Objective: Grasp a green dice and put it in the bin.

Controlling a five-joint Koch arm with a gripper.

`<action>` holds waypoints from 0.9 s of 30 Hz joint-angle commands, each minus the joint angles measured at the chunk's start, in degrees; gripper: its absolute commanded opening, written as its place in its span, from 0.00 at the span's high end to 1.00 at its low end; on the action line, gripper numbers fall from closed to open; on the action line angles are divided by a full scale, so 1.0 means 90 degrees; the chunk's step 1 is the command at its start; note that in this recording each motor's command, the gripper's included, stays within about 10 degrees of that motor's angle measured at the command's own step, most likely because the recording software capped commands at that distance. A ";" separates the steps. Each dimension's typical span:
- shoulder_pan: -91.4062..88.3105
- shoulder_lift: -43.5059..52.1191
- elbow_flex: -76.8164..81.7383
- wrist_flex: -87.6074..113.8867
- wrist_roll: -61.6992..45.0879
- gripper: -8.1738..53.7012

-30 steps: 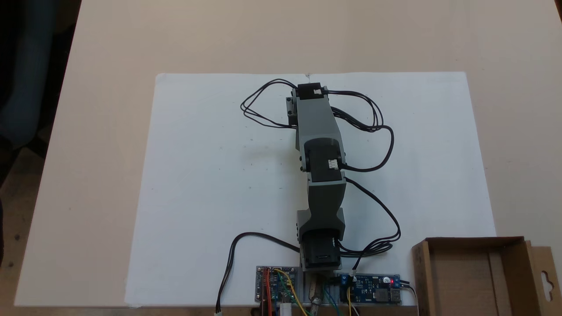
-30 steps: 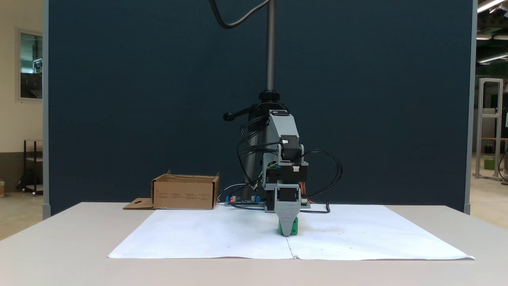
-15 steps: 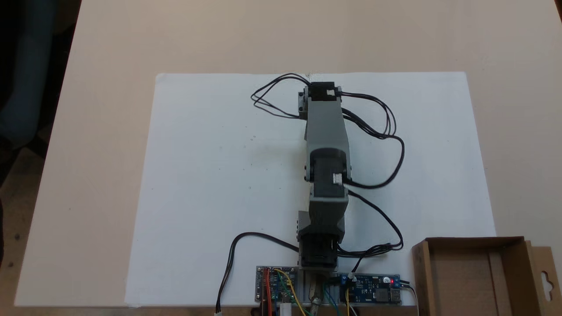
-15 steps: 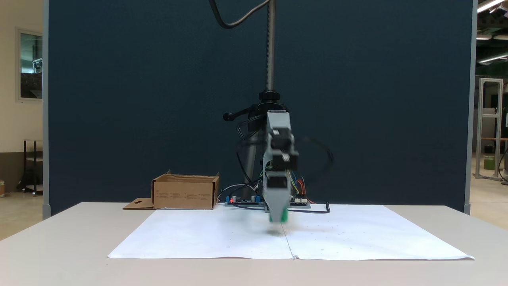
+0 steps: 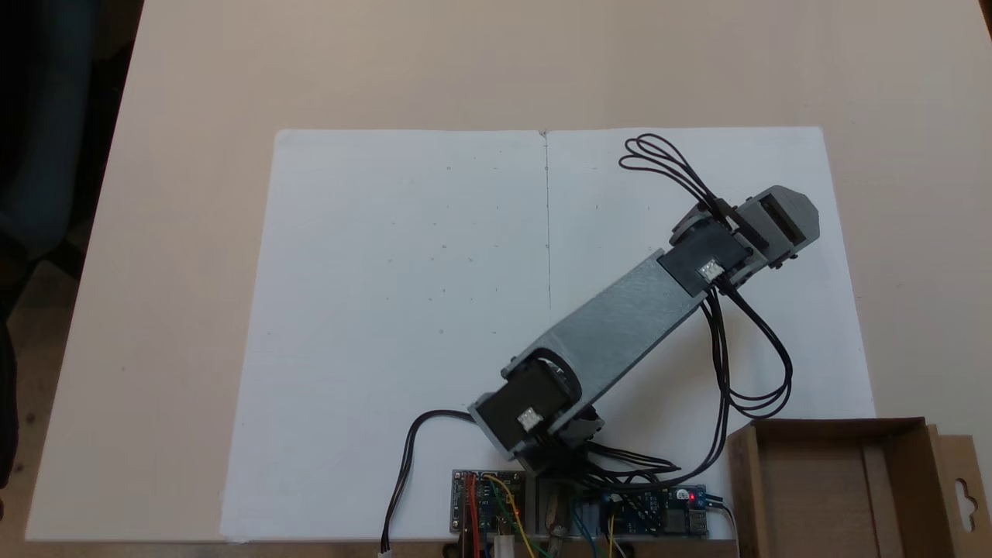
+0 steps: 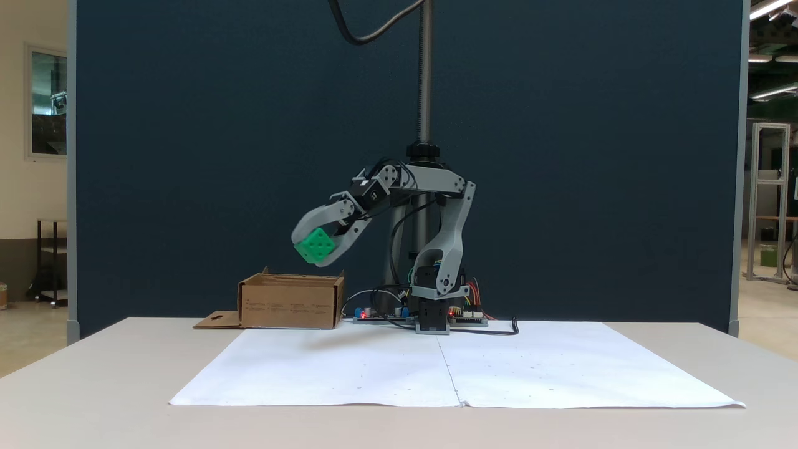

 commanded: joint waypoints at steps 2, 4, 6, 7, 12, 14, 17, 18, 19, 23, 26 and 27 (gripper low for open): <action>0.0928 0.0254 -0.0430 -0.0059 0.0137 0.68; 0.1641 0.0254 -0.0420 0.0254 -0.0166 0.68; 0.2314 0.0244 -0.0420 0.0322 -0.0361 0.68; 0.2549 0.0234 -0.0420 0.0322 -0.0381 0.68; 0.4004 0.0146 -0.0449 0.0156 -0.0986 0.68; 0.4346 0.0068 -0.0439 0.0146 -0.1143 0.68; 0.5098 -0.0312 -0.0449 0.0156 -0.1816 0.68; 0.5195 -0.0420 -0.0449 0.0146 -0.1943 0.68; 0.5312 -0.0547 -0.0459 0.0137 -0.2070 0.68; 0.5781 -0.1260 -0.0547 -0.0186 -0.2617 0.68; 0.5957 -0.1914 -0.0576 -0.0605 -0.2939 0.68; 0.5957 -0.2012 -0.0576 -0.0732 -0.2930 0.68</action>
